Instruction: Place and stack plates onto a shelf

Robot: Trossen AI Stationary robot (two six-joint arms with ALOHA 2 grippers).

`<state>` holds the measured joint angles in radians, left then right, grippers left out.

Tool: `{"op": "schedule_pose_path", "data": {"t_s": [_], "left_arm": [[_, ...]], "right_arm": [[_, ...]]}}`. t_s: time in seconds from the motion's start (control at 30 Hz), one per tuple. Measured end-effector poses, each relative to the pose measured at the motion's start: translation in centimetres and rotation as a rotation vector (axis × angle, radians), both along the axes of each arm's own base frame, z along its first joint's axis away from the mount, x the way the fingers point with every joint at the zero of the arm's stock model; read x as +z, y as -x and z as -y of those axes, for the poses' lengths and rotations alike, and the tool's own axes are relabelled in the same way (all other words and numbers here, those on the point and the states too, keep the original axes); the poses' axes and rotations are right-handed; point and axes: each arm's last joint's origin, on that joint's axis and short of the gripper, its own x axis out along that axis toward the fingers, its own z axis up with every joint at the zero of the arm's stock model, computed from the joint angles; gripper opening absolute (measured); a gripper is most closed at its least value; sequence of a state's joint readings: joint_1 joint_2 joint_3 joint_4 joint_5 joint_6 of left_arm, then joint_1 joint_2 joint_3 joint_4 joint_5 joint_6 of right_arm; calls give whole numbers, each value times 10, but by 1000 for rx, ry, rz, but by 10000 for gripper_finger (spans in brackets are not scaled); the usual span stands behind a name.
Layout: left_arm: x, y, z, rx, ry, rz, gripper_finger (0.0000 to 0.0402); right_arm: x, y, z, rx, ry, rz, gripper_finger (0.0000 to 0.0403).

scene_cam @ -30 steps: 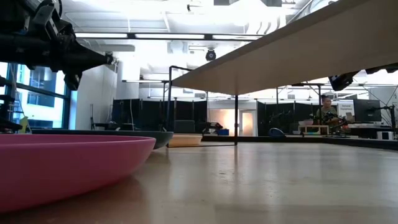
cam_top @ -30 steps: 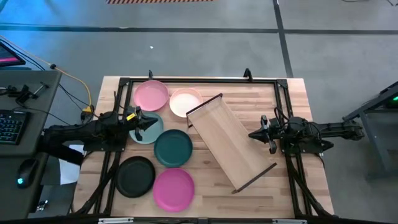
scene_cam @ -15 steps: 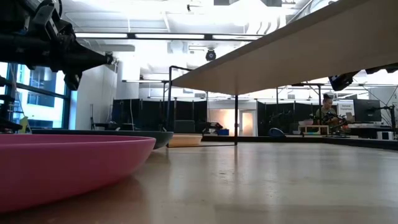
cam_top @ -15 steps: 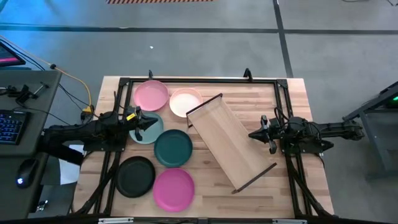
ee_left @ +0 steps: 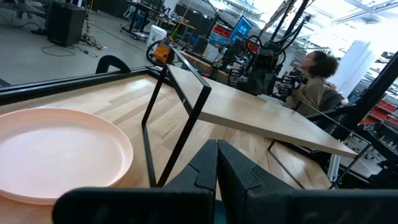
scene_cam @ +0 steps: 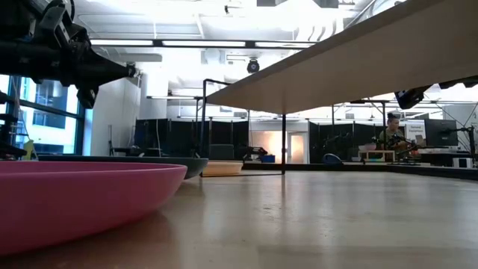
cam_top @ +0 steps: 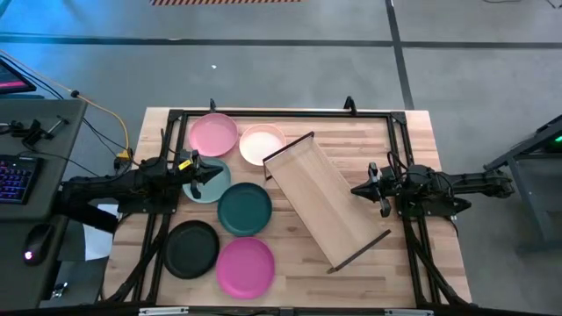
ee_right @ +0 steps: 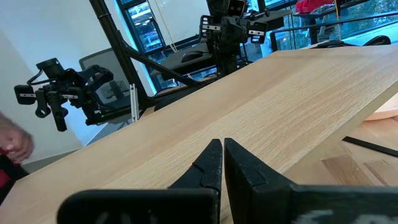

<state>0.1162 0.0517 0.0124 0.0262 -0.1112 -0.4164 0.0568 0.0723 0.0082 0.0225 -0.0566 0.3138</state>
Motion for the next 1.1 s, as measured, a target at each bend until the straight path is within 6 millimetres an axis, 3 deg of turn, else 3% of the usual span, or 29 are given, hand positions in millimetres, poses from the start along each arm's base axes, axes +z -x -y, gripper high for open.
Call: {"op": "schedule_pose_path", "data": {"t_s": [0.4,0.6,0.8,0.97,1.1], "left_arm": [[0,0,0,0,0,0,1],[0,0,0,0,0,0,1],[0,0,0,0,0,0,1],[0,0,0,0,0,0,1],[0,0,0,1,0,0,1]], "right_arm": [[2,0,2,-45,-7,24,0],[26,2,4,-96,-428,248,0],[38,8,13,-321,-661,450,0],[55,15,19,-502,-680,682,0],[85,12,19,-521,-540,754,0]]}}
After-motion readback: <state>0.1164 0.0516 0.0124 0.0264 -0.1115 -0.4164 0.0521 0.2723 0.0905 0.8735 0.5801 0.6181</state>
